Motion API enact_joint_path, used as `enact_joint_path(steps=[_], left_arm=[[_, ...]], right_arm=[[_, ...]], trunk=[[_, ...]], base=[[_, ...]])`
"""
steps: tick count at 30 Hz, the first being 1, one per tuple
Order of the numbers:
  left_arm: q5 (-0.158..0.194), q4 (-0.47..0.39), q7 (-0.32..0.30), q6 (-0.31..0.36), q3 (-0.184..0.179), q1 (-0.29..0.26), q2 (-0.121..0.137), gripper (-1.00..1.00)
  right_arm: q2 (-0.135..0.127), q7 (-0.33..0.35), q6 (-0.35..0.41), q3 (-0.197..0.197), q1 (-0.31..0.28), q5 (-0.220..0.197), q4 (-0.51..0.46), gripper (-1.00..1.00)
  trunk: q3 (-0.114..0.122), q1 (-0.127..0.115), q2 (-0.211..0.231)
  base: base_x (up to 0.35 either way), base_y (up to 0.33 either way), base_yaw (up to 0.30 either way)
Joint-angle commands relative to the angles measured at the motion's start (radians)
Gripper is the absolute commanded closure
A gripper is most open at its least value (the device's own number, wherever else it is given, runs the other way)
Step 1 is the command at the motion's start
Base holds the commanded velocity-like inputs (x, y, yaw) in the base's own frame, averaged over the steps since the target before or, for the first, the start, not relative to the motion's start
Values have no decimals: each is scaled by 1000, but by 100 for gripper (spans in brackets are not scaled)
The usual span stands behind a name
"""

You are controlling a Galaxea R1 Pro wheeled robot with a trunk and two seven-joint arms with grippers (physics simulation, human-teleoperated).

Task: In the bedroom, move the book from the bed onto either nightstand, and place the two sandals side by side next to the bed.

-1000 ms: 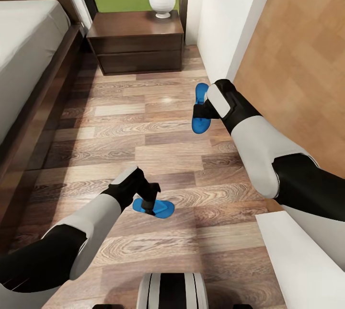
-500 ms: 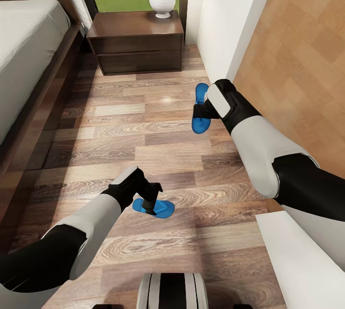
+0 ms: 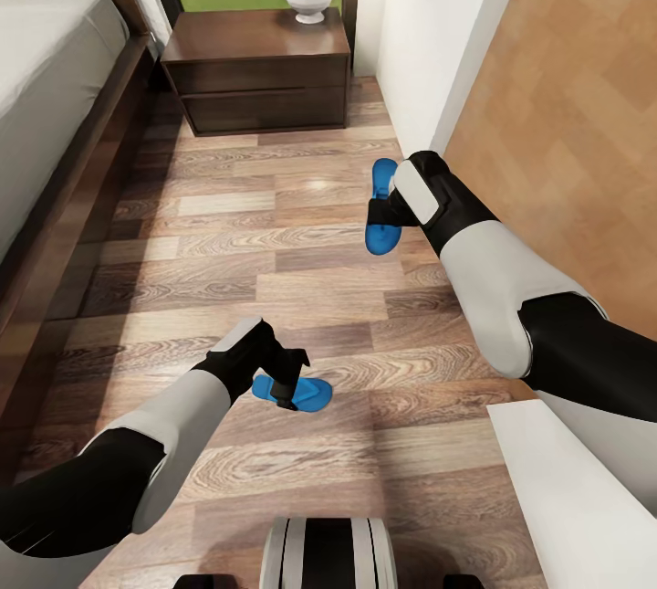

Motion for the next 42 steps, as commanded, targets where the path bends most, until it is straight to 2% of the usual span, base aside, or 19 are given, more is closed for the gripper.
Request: enact_joint_path(steps=[1, 38, 42], left_arm=[[-1, -1, 4, 10, -6, -1, 1, -100], [-2, -1, 3, 10, -6, -1, 1, -100], [-3, -1, 1, 10, -6, -1, 1, -100]], right_arm=[[-1, -8, 2, 6, 0, -11, -1, 100], [-1, -8, 2, 7, 0, -11, -1, 100], [-1, -8, 2, 7, -1, -11, -1, 100]], trunk=[[-1, 0, 0], [-1, 0, 0], [-16, 2, -1]], base=[[0, 0, 0], [0, 0, 0], [0, 0, 0]])
